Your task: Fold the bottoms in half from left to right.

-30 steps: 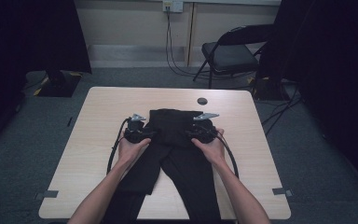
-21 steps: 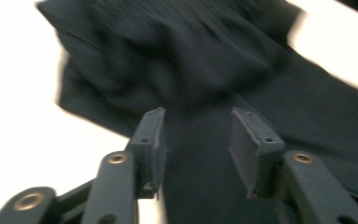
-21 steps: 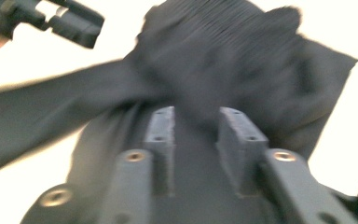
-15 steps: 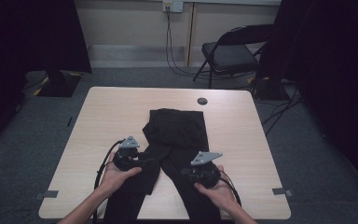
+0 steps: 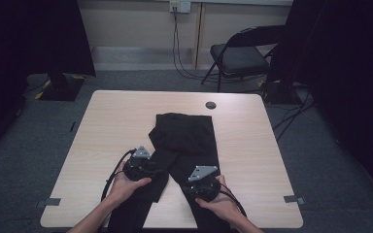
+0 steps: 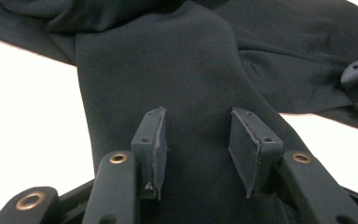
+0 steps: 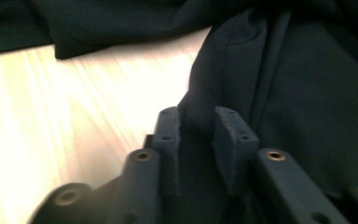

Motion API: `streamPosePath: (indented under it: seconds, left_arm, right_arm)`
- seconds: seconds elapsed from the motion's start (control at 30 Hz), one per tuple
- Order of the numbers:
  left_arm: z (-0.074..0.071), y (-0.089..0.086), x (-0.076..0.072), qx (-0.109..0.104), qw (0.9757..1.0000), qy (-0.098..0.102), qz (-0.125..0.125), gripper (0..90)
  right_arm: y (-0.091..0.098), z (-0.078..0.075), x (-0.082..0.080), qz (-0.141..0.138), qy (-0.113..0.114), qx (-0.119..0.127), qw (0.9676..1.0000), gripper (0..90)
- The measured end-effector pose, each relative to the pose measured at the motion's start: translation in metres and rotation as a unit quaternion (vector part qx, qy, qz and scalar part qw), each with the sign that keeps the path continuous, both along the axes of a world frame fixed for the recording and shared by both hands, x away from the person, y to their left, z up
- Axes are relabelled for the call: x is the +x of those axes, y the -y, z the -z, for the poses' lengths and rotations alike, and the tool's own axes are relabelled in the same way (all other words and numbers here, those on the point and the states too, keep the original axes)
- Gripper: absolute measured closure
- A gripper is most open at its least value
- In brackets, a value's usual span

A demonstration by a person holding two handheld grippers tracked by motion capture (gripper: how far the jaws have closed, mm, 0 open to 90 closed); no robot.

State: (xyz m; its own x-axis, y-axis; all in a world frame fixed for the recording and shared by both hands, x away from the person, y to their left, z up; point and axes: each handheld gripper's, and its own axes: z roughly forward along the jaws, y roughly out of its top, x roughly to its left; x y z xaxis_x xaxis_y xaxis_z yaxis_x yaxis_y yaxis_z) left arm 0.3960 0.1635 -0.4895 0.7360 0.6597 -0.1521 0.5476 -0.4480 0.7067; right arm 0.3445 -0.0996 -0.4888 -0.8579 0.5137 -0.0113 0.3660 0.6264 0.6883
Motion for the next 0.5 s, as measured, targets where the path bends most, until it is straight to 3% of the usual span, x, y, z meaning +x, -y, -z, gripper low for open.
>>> streamPosePath:
  seconds: [0.03, 0.17, 0.23, 0.37, 0.47, 0.5]
  left_arm:
    - [0.000, 0.000, 0.000, 0.000, 1.0000, 0.000, 0.000, 56.2]
    - [0.001, -0.003, 0.002, 0.000, 1.0000, -0.004, -0.007, 56.4]
    - [0.000, -0.005, 0.004, 0.002, 0.9999, -0.005, -0.009, 57.2]
    - [-0.001, -0.012, 0.007, 0.002, 0.9994, -0.009, -0.033, 57.2]
    - [-0.001, -0.016, 0.008, 0.002, 0.9989, -0.012, -0.045, 57.2]
    - [-0.002, -0.020, 0.010, 0.004, 0.9988, -0.013, -0.047, 57.2]
  right_arm:
    - [0.000, 0.000, 0.001, 0.002, -0.002, 0.003, 1.0000, 84.7]
    - [-0.003, -0.006, -0.002, -0.002, -0.010, 0.021, 0.9997, 90.0]
    - [-0.009, -0.015, -0.005, -0.006, -0.017, 0.053, 0.9985, 90.0]
    - [-0.031, -0.030, -0.011, -0.037, -0.028, 0.091, 0.9948, 90.0]
    - [-0.046, -0.029, -0.011, -0.044, -0.037, 0.099, 0.9934, 90.0]
    - [-0.057, -0.023, -0.008, -0.046, -0.056, 0.101, 0.9922, 90.0]
